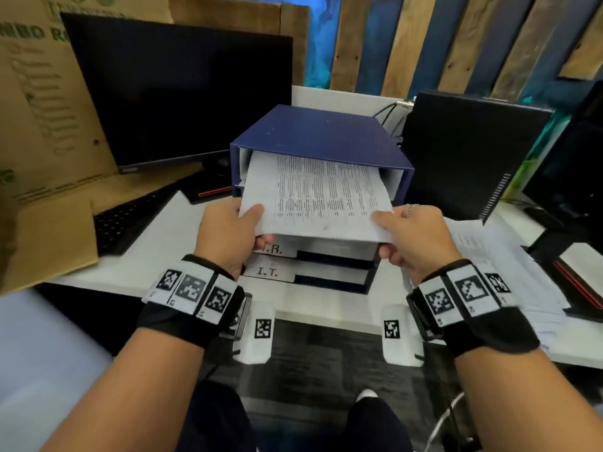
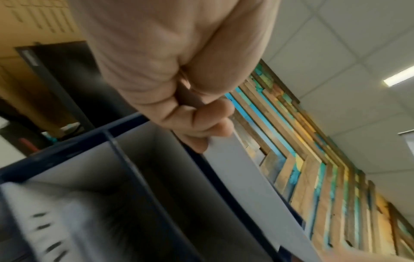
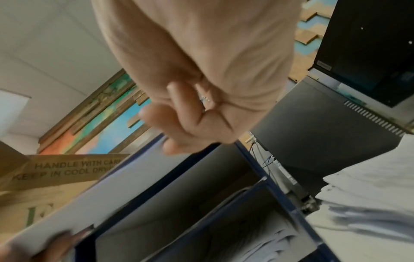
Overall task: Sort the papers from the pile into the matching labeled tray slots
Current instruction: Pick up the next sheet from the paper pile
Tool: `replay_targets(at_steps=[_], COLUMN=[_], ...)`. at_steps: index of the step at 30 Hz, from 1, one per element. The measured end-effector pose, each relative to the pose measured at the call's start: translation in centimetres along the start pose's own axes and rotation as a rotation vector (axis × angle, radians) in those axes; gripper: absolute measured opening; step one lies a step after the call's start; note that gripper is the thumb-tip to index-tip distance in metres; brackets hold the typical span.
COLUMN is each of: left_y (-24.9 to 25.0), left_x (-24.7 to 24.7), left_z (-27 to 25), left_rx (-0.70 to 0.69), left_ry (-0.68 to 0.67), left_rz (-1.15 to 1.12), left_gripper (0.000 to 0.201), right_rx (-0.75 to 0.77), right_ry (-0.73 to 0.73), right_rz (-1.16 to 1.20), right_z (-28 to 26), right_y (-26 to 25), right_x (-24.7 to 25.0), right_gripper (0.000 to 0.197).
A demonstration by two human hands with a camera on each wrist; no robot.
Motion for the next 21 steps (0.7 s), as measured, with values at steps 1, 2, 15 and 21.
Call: replay_targets(at_steps=[1,2,15,21], left_y=[0.7,1.5,3.1,3.1], left_x=[-0.2,-0.5,-3.4,-3.1], left_z=[0.3,0.6,3.2,3.6], left_rx=[-0.046,-0.095,-0.118,-0.211], left_ry=[0.013,0.02,0.279,0.345], left_rz=[0.027,0.05,-0.043,-0.007], left_gripper=[0.019,0.02,0.023,0.021], right_rx=[0.008,0.017,0.127,0.344], right_ry=[0.008,0.023,0.175,0.256], right_rz=[0.025,0.07,0.269,-0.161], right_z=[-0.2,-0.4,1.2,-0.3], right_y=[0.1,0.2,-2.9,-2.3], right_x=[0.1,0.1,-2.3,-1.4], right_gripper=[0.011,0.007,0.031,0.029])
Point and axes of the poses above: each hand's wrist, its own z-axis towards the middle knuckle, its own x-axis out of the back of the hand, y = z × x, the point moved 2 cm from there along z, towards the middle knuckle, and after that the axes turned 3 degrees about -y, right-handed, at the moved point
